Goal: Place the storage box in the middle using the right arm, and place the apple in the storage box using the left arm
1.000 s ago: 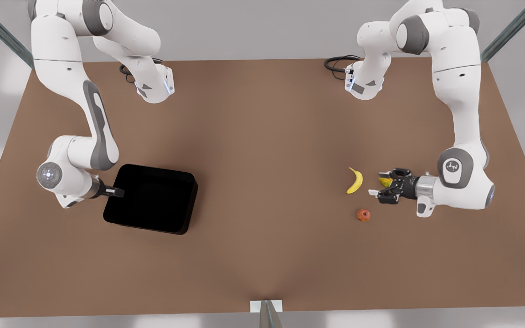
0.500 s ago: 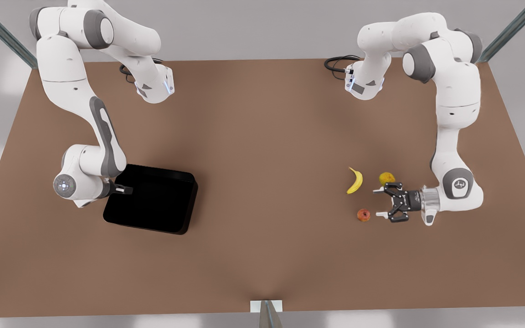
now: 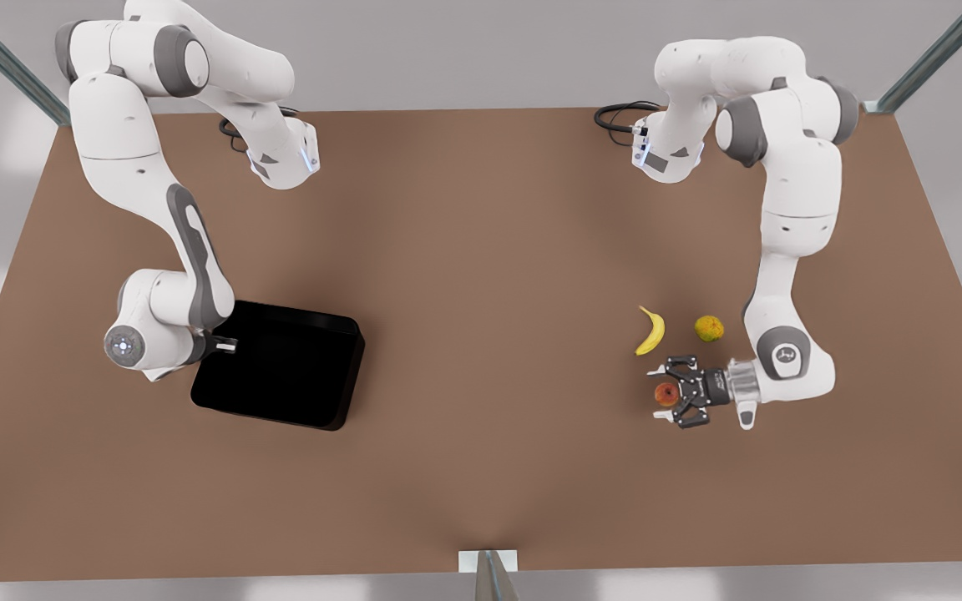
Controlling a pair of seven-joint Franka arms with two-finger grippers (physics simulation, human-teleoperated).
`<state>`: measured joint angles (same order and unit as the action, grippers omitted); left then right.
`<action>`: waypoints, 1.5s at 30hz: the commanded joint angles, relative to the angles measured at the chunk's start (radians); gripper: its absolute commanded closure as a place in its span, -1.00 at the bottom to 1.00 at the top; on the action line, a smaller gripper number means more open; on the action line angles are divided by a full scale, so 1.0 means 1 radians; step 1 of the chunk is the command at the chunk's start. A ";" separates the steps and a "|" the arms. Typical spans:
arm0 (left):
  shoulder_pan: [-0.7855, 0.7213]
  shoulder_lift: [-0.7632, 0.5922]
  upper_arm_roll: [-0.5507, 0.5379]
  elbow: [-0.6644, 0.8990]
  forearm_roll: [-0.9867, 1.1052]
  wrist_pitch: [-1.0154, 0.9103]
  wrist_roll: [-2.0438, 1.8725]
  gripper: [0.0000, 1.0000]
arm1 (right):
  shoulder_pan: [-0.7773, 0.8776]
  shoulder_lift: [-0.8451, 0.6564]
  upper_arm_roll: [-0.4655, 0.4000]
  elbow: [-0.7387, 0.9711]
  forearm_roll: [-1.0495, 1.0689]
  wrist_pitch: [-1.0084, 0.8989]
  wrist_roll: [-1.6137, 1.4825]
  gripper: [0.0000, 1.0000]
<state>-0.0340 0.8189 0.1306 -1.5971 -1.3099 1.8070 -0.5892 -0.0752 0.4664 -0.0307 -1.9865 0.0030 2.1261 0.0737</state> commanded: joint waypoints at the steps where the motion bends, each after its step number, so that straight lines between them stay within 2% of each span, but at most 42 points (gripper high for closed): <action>1: 0.000 0.000 0.001 0.000 0.023 0.000 -0.001 -1.00 | 0.000 0.000 0.000 0.000 0.000 0.000 0.000 0.47; 5: 0.028 0.000 0.008 -0.020 0.024 -0.032 0.019 -1.00 | -0.002 0.000 0.000 0.002 -0.001 0.000 -0.002 0.57; 13: 0.045 0.062 0.012 -0.018 0.009 0.038 0.019 -1.00 | 0.006 -0.005 0.002 0.054 -0.003 -0.032 -0.029 0.57; 18: 0.036 0.059 -0.003 -0.035 -0.011 0.074 0.019 -1.00 | 0.072 -0.014 0.005 0.112 -0.003 -0.034 -0.077 0.57; 19: 0.035 0.057 -0.014 -0.037 -0.015 0.078 0.017 -0.94 | 0.107 -0.020 0.005 0.138 -0.003 -0.034 -0.081 0.57; 20: 0.034 0.057 -0.014 -0.037 -0.017 0.078 0.003 -0.71 | 0.146 -0.020 0.005 0.161 -0.003 -0.034 -0.075 0.57; 21: 0.035 0.055 -0.014 -0.035 -0.020 0.078 0.003 -0.24 | 0.173 -0.015 0.009 0.182 -0.003 -0.031 -0.075 0.57; 24: 0.036 0.063 -0.012 -0.043 -0.035 0.081 0.003 -0.23 | 0.308 0.018 0.009 0.278 0.000 -0.023 -0.068 0.57; 27: 0.042 0.063 -0.012 -0.044 -0.035 0.078 0.005 -0.26 | 0.420 0.129 0.011 0.419 0.058 -0.020 -0.068 0.57; 30: 0.049 0.069 -0.012 -0.046 -0.037 0.078 0.005 -0.26 | 0.471 0.222 0.014 0.511 0.118 -0.017 -0.066 0.57; 33: 0.051 0.075 -0.011 -0.050 -0.065 0.077 0.005 -0.26 | 0.488 0.301 0.054 0.566 0.118 0.038 -0.065 0.57; 34: 0.051 0.077 -0.011 -0.052 -0.065 0.078 0.006 -0.26 | 0.491 0.310 0.054 0.577 0.120 0.038 -0.066 0.48; 35: 0.051 0.077 -0.011 -0.053 -0.080 0.078 0.006 -0.25 | 0.491 0.314 0.063 0.580 0.120 0.040 -0.069 -0.35; 36: 0.051 0.077 -0.011 -0.053 -0.081 0.078 0.005 -0.25 | 0.491 0.314 0.063 0.578 0.120 0.052 -0.077 -1.00; 40: 0.051 0.074 -0.011 -0.052 -0.100 0.069 0.002 -0.15 | 0.489 0.295 0.063 0.580 0.120 0.049 -0.077 -1.00; 42: 0.051 0.063 -0.011 -0.050 -0.100 0.063 -0.012 -0.14 | 0.468 0.206 0.051 0.577 0.241 0.022 -0.083 -1.00; 44: 0.051 0.037 -0.009 -0.046 -0.089 0.060 -0.041 -0.15 | 0.427 0.100 0.006 0.580 0.245 -0.147 -0.081 -1.00; 45: 0.051 0.014 -0.008 -0.038 -0.083 0.055 -0.075 -0.15 | 0.341 -0.003 -0.006 0.577 0.229 -0.292 -0.080 -1.00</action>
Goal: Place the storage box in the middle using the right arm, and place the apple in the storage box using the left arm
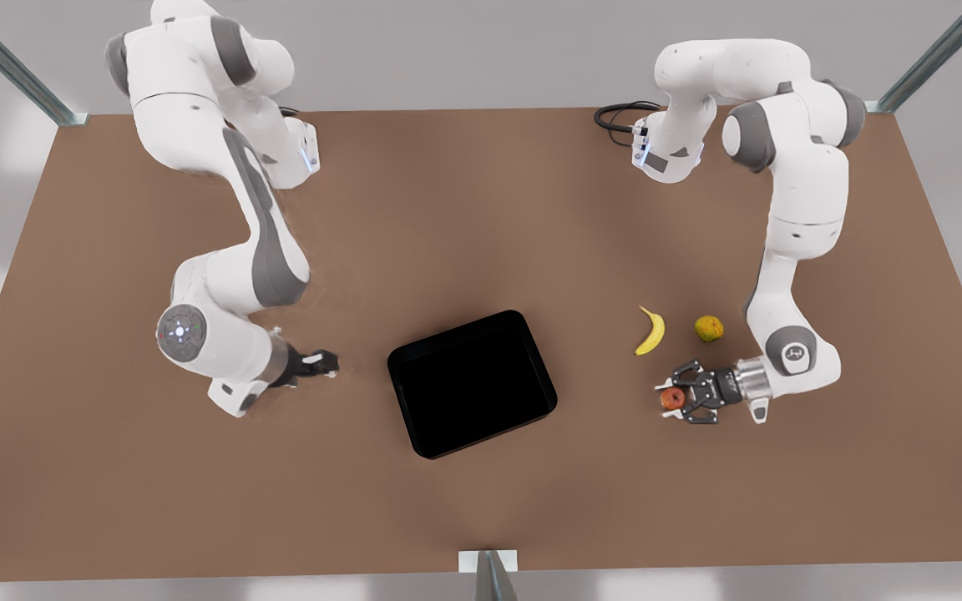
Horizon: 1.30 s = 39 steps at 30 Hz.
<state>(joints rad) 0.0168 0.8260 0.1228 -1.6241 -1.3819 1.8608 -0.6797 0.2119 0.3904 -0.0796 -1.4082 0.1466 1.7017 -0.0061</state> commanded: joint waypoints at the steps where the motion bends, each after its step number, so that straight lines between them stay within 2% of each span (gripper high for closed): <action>1: -0.001 -0.011 0.000 0.004 0.009 -0.002 -0.021 -0.15 | 0.003 -0.043 -0.023 0.000 -0.074 -0.067 -0.003 -1.00; 3: -0.023 -0.067 -0.009 0.055 0.021 -0.002 -0.219 -0.15 | -0.094 -0.180 -0.040 -0.006 -0.166 -0.235 -0.063 -1.00; 6: -0.069 -0.149 -0.060 0.066 0.058 0.023 -0.404 -0.15 | -0.128 -0.231 -0.040 -0.024 -0.171 -0.244 -0.095 -1.00; 11: -0.348 -0.235 -0.058 0.072 0.075 0.288 -0.756 -0.15 | -0.129 -0.240 -0.040 -0.038 -0.170 -0.244 -0.095 -1.00; 16: -0.577 -0.200 -0.060 0.124 0.078 0.540 -0.960 -0.17 | -0.129 -0.240 -0.040 -0.040 -0.167 -0.244 -0.095 -1.00; 18: -0.647 -0.159 -0.060 0.161 0.080 0.618 -1.035 -0.25 | -0.129 -0.239 -0.040 -0.046 -0.165 -0.244 -0.094 -1.00; 19: -0.687 -0.157 -0.058 0.161 0.087 0.661 -1.043 -1.00 | -0.129 -0.239 -0.040 -0.046 -0.163 -0.243 -0.094 -1.00; 25: -0.698 -0.168 -0.037 0.161 0.103 0.681 -1.029 -1.00 | -0.129 -0.237 -0.040 -0.048 -0.163 -0.241 -0.094 -1.00; 27: -0.690 -0.255 0.075 0.158 0.328 0.601 -1.037 -1.00 | -0.129 -0.223 -0.040 -0.041 -0.163 -0.241 -0.094 -1.00; 29: -0.686 -0.350 0.244 0.159 0.515 0.385 -0.994 -1.00 | -0.124 -0.206 -0.040 -0.034 -0.163 -0.238 -0.092 -1.00; 30: -0.683 -0.383 0.268 0.161 0.644 0.264 -0.852 -1.00 | -0.129 -0.206 -0.040 -0.034 -0.165 -0.234 -0.094 -1.00; 33: -0.656 -0.475 0.511 0.155 0.828 -0.087 -0.048 -1.00 | -0.140 -0.189 -0.042 -0.037 -0.167 -0.220 -0.091 -1.00; 35: -0.656 -0.582 0.601 0.099 1.063 -0.169 0.409 -1.00 | -0.155 -0.183 -0.042 -0.035 -0.167 -0.203 -0.094 -1.00; 36: -0.582 -0.671 0.505 0.079 1.257 -0.189 0.592 -1.00 | -0.157 -0.191 -0.042 -0.028 -0.167 -0.201 -0.094 -1.00; 37: -0.286 -0.740 0.162 0.092 1.337 -0.229 0.807 -1.00 | -0.158 -0.205 -0.045 -0.017 -0.168 -0.201 -0.094 -1.00; 38: -0.074 -0.757 -0.107 0.111 1.512 -0.235 0.839 -1.00 | -0.158 -0.235 -0.051 -0.020 -0.170 -0.206 -0.094 -1.00; 39: -0.023 -0.763 -0.222 0.133 1.589 -0.287 0.809 -1.00 | -0.157 -0.239 -0.051 -0.018 -0.170 -0.205 -0.094 -1.00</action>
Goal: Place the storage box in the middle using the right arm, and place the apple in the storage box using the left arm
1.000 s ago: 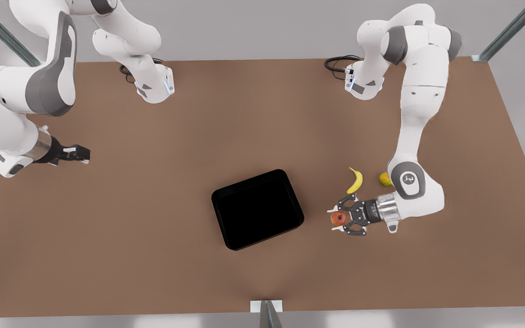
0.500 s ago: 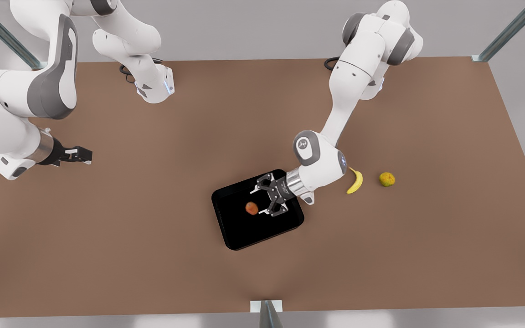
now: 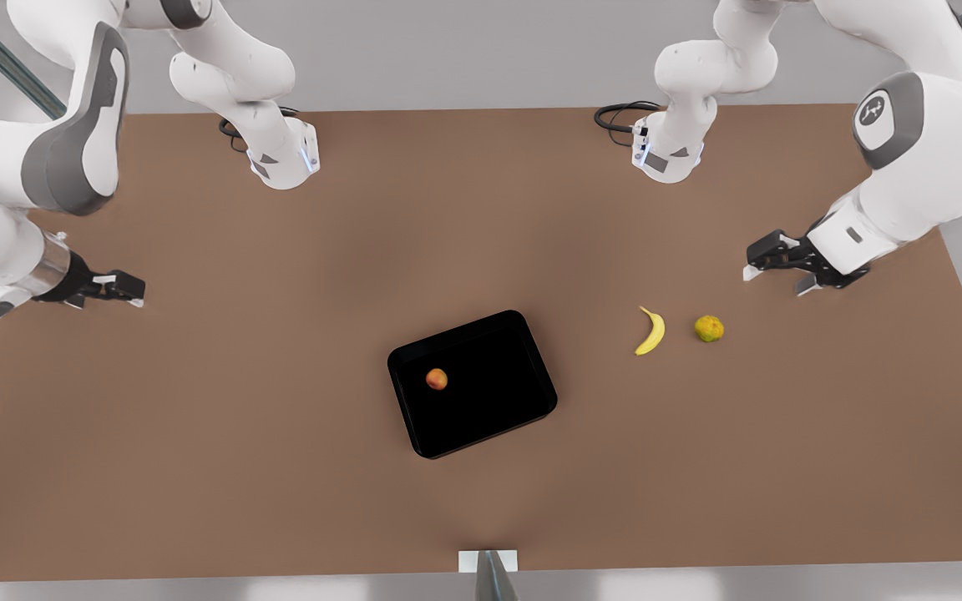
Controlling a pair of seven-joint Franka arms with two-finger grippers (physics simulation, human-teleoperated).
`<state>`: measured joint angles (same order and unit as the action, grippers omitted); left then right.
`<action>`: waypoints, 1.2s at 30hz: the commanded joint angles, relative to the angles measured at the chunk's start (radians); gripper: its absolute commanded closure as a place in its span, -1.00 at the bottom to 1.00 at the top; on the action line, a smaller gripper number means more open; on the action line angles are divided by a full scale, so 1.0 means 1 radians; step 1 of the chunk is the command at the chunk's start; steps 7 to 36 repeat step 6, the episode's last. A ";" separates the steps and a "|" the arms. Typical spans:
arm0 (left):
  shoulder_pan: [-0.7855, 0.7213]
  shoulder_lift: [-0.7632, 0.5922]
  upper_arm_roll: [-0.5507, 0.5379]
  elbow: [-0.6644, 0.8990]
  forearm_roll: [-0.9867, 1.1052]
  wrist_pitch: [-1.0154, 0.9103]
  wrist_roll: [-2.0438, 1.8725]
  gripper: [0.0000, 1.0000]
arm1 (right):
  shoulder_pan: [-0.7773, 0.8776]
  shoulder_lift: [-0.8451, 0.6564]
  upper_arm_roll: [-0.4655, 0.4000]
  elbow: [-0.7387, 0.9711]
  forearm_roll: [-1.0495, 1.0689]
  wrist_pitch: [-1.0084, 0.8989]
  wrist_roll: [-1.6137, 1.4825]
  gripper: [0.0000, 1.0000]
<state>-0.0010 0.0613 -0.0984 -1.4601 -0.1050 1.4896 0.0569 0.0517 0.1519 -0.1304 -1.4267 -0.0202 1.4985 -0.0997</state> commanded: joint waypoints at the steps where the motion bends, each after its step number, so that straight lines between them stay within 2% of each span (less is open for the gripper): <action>1: -0.007 0.008 0.003 0.006 0.242 -0.012 -0.016 -0.98 | 0.004 0.000 0.000 -0.001 0.000 0.000 0.000 -1.00; 2: -0.008 0.106 0.077 0.064 0.125 -0.002 -0.017 -0.99 | 0.004 0.000 0.000 -0.001 0.000 0.002 0.000 -1.00; 3: -0.008 0.153 0.083 0.115 0.111 0.009 -0.019 -1.00 | 0.002 0.001 -0.002 -0.001 0.000 0.002 0.000 -1.00; 5: -0.010 0.129 0.083 0.064 0.113 0.074 -0.045 -1.00 | 0.002 0.003 -0.002 -0.003 0.000 0.002 0.000 -1.00; 36: -0.010 0.126 0.083 0.061 0.113 0.074 -0.049 -1.00 | 0.002 0.003 -0.002 -0.003 0.000 0.002 0.000 -1.00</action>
